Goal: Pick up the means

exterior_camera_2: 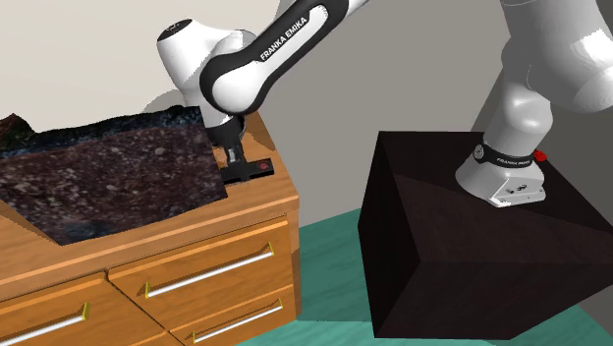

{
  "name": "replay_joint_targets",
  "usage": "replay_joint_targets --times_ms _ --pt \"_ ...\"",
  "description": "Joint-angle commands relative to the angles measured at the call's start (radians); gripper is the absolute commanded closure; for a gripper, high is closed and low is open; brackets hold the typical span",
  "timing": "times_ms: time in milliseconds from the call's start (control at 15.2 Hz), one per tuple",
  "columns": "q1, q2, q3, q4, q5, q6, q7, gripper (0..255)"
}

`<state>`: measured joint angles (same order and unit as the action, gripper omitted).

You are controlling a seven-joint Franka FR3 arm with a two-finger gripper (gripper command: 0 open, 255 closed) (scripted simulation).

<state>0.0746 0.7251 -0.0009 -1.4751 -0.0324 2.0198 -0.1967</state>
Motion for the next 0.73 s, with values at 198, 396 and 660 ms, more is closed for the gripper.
replay_joint_targets --times_ms 198,396,660 --pt "-0.001 -0.037 0.0 0.008 0.0 -0.045 -0.002 255" --pt "-0.001 -0.057 0.0 0.016 0.001 -0.073 -0.003 255" --pt "-0.001 -0.077 0.0 0.027 0.001 -0.104 -0.004 255"
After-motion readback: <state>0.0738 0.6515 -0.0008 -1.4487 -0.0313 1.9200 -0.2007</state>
